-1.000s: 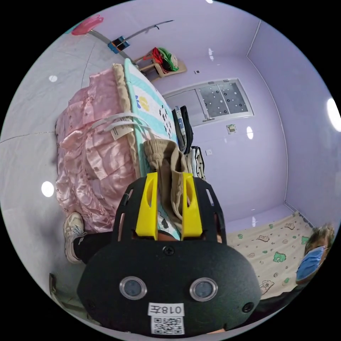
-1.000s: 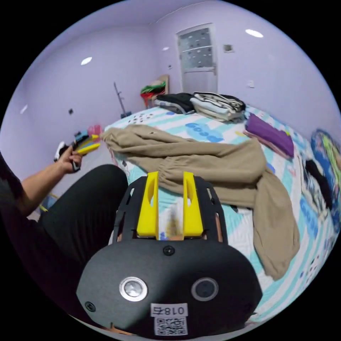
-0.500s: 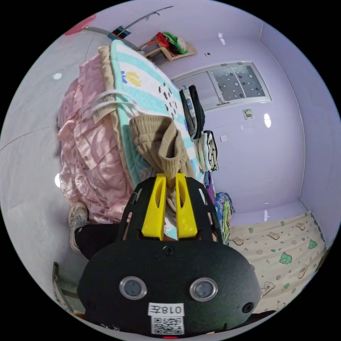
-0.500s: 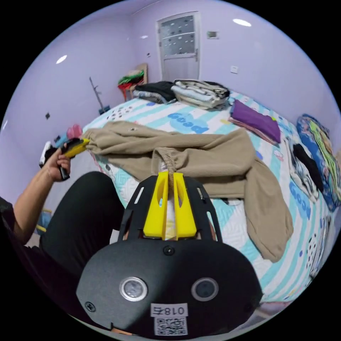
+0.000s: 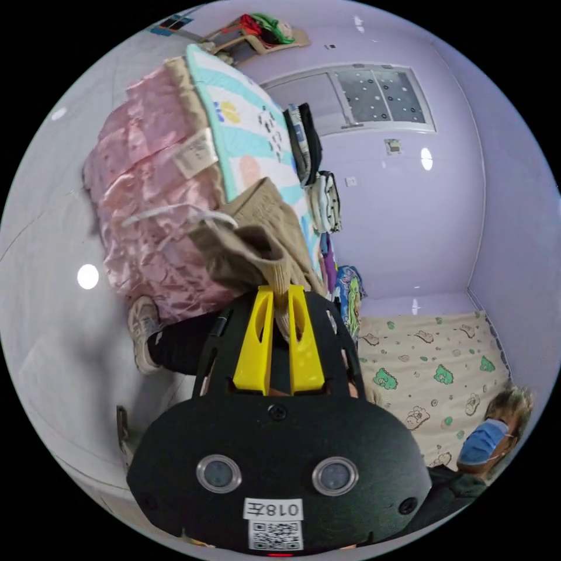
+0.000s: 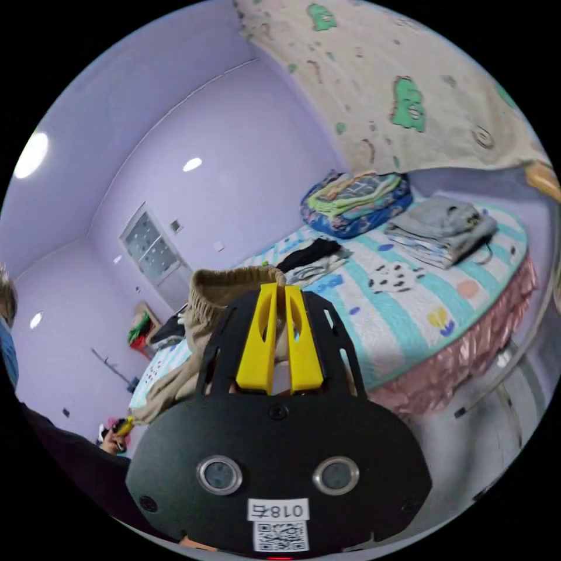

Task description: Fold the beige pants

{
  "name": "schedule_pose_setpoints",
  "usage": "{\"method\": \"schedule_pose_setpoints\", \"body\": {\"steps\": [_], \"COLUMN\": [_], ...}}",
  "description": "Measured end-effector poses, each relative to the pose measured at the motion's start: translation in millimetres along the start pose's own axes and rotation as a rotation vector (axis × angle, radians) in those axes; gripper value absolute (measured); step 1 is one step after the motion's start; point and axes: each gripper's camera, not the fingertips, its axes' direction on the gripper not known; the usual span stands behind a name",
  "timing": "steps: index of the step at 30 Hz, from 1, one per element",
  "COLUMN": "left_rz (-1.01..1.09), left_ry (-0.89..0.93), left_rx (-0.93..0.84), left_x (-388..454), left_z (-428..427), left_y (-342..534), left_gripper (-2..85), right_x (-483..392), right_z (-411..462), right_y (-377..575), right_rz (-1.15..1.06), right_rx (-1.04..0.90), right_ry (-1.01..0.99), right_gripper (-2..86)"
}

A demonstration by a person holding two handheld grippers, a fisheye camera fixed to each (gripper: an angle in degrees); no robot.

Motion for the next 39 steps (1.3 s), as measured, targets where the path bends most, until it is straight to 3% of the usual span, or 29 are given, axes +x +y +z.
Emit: {"method": "schedule_pose_setpoints", "body": {"steps": [5, 13, 17, 18, 20, 24, 29, 35, 39], "left_rz": [-0.015, 0.184, 0.104, 0.073, -0.028, 0.053, 0.350, 0.492, 0.549], "left_ry": [0.082, 0.219, 0.028, -0.014, -0.151, -0.232, -0.323, -0.528, -0.618], "left_rx": [0.033, 0.075, -0.136, -0.144, -0.023, 0.243, 0.218, 0.114, 0.150], "left_x": [-11, 22, 6, 3, -3, 37, 134, 188, 214], "left_z": [-20, -69, -67, -66, -82, -101, -13, 120, 162], "left_y": [21, 42, 56, 57, 62, 55, -2, -57, -67], "left_gripper": [4.2, 4.4, 6.4, 7.0, 8.5, 9.3, 11.8, 14.7, 16.0], "right_x": [45, 87, 95, 91, 82, 59, 38, 49, 56], "right_z": [-22, -66, -49, -36, -23, -15, 57, 181, 235], "right_y": [22, 15, 27, 33, 37, 7, -12, -12, -11], "right_rz": [0.059, -0.040, -0.174, -0.223, -0.299, -0.336, -0.361, -0.224, -0.157], "right_rx": [-0.051, -0.059, -0.471, -0.613, -0.713, -0.566, -0.541, -0.613, -0.592], "right_ry": [-0.004, -0.236, 0.033, 0.122, 0.264, 0.284, 0.216, 0.165, 0.198], "right_gripper": [0.6, 1.7, 4.3, 5.2, 7.1, 8.2, 8.9, 10.4, 11.1]}}
